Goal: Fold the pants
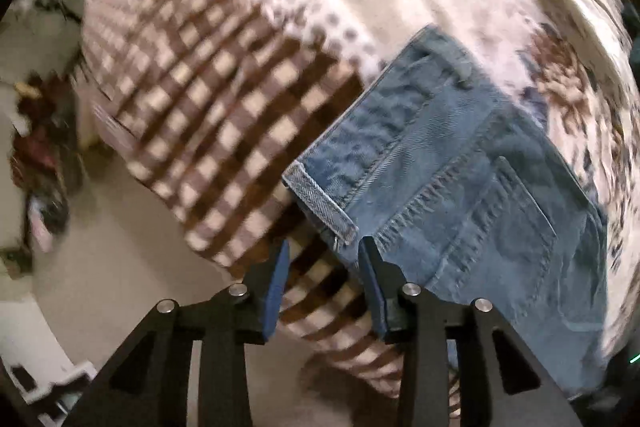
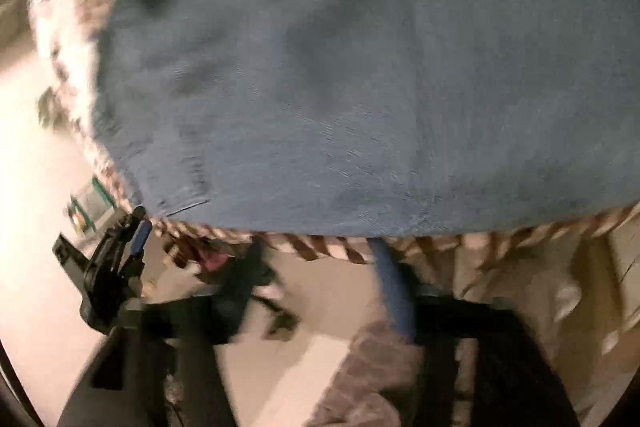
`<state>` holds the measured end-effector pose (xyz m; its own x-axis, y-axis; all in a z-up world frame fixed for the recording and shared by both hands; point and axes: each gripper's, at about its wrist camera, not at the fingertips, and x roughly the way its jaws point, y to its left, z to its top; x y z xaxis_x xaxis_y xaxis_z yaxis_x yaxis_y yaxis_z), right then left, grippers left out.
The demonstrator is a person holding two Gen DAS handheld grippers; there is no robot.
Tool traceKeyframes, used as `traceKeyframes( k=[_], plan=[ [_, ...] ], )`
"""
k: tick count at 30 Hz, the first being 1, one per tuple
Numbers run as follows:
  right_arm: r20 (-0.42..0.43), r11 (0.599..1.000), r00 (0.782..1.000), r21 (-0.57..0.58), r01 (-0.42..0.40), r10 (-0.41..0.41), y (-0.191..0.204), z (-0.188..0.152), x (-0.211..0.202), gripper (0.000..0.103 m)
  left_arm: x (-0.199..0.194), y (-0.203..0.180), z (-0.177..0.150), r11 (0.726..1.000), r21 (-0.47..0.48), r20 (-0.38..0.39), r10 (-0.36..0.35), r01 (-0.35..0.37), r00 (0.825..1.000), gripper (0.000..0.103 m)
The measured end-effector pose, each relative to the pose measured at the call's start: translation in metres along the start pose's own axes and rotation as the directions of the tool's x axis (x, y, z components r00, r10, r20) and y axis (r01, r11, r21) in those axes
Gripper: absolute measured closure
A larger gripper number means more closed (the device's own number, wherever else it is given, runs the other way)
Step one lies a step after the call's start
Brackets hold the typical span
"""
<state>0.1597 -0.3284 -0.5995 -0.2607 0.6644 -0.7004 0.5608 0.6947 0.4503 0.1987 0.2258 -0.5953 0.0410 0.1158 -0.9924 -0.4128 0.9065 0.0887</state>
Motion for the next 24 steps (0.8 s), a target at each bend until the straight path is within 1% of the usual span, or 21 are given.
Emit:
traceKeyframes(
  k=[1,2,3,4,6,7,8,9,10,11,12,13,14,15,17,18,19,20,22,23,24],
  plan=[
    [0.025,0.998,1.0,-0.056,0.011,-0.009,0.012,0.003,-0.016,0.035,-0.013,-0.007,-0.003,0.999,0.03,0.038,0.026,-0.027,0.999,0.052],
    [0.057,0.994,0.998,-0.11,0.023,-0.017,0.025,0.008,-0.032,0.035,-0.024,-0.015,-0.007,0.998,0.055,0.075,0.033,-0.037,0.997,0.042],
    [0.095,0.987,0.995,-0.159,0.038,-0.023,0.04,0.017,-0.047,0.035,-0.031,-0.025,-0.008,0.996,0.078,0.105,0.028,-0.036,0.994,0.024],
    [0.122,0.98,0.992,-0.193,0.048,-0.024,0.05,0.026,-0.056,0.035,-0.036,-0.048,-0.006,0.991,0.126,0.145,0.019,-0.037,0.989,0.019],
    [0.249,0.947,0.968,-0.305,0.101,-0.023,0.079,0.058,-0.079,0.035,-0.035,-0.09,-0.003,0.976,0.212,0.19,0.007,-0.048,0.982,0.018],
    [0.291,0.936,0.957,-0.332,0.118,-0.018,0.09,0.073,-0.086,0.035,-0.027,-0.118,0.005,0.972,0.229,0.192,-0.002,-0.043,0.981,0.018],
    [0.335,0.914,0.942,-0.378,0.147,-0.012,0.103,0.095,-0.09,0.035,-0.018,-0.133,0.009,0.97,0.243,0.184,-0.022,-0.024,0.983,0.018],
    [0.34,0.902,0.94,-0.402,0.155,-0.01,0.11,0.116,-0.09,0.035,-0.01,-0.144,0.015,0.967,0.253,0.172,-0.038,-0.007,0.984,0.018],
    [0.321,0.891,0.947,-0.428,0.151,-0.006,0.116,0.134,-0.087,0.035,0.003,-0.159,0.022,0.964,0.265,0.157,-0.044,0.001,0.987,0.018],
    [0.286,0.882,0.958,-0.448,0.146,-0.014,0.12,0.15,-0.08,0.035,0.014,-0.176,0.028,0.959,0.283,0.134,-0.032,-0.007,0.99,0.018],
    [0.258,0.876,0.965,-0.456,0.159,-0.041,0.123,0.161,-0.073,0.037,0.019,-0.183,0.031,0.955,0.295,0.114,-0.03,-0.005,0.993,0.018],
    [0.255,0.87,0.964,-0.456,0.186,-0.072,0.127,0.168,-0.066,0.04,0.029,-0.19,0.034,0.953,0.304,0.091,-0.037,0.007,0.995,0.018],
    [0.251,0.865,0.964,-0.46,0.202,-0.091,0.127,0.17,-0.06,0.046,0.037,-0.194,0.035,0.951,0.309,0.073,-0.038,0.014,0.997,0.018],
    [0.223,0.855,0.969,-0.478,0.201,-0.103,0.124,0.166,-0.057,0.05,0.049,-0.198,0.035,0.948,0.319,0.043,-0.033,0.017,0.999,0.017],
    [0.177,0.838,0.977,-0.511,0.193,-0.117,0.121,0.155,-0.048,0.051,0.058,-0.196,0.035,0.945,0.328,0.05,-0.024,0.006,0.998,0.008],
    [0.136,0.83,0.983,-0.53,0.175,-0.121,0.116,0.149,-0.044,0.051,0.061,-0.196,0.037,0.945,0.328,0.052,-0.03,0.012,0.998,0.003],
    [0.083,0.823,0.989,-0.547,0.151,-0.126,0.111,0.141,-0.036,0.051,0.065,-0.193,0.039,0.947,0.32,0.045,-0.043,0.027,0.998,0.0],
    [0.045,0.817,0.99,-0.561,0.137,-0.135,0.109,0.139,-0.029,0.051,0.069,-0.192,0.042,0.949,0.314,0.038,-0.055,0.041,0.998,0.0],
    [0.016,0.799,0.988,-0.587,0.133,-0.152,0.109,0.135,-0.024,0.051,0.072,-0.191,0.046,0.951,0.303,0.026,-0.066,0.055,0.997,0.0],
    [0.029,0.791,0.986,-0.593,0.15,-0.165,0.111,0.139,-0.024,0.051,0.073,-0.191,0.047,0.953,0.299,0.028,-0.064,0.053,0.998,0.0],
    [0.048,0.793,0.987,-0.59,0.152,-0.154,0.115,0.145,-0.026,0.051,0.073,-0.191,0.047,0.954,0.296,0.035,-0.062,0.049,0.997,0.0]
  ],
)
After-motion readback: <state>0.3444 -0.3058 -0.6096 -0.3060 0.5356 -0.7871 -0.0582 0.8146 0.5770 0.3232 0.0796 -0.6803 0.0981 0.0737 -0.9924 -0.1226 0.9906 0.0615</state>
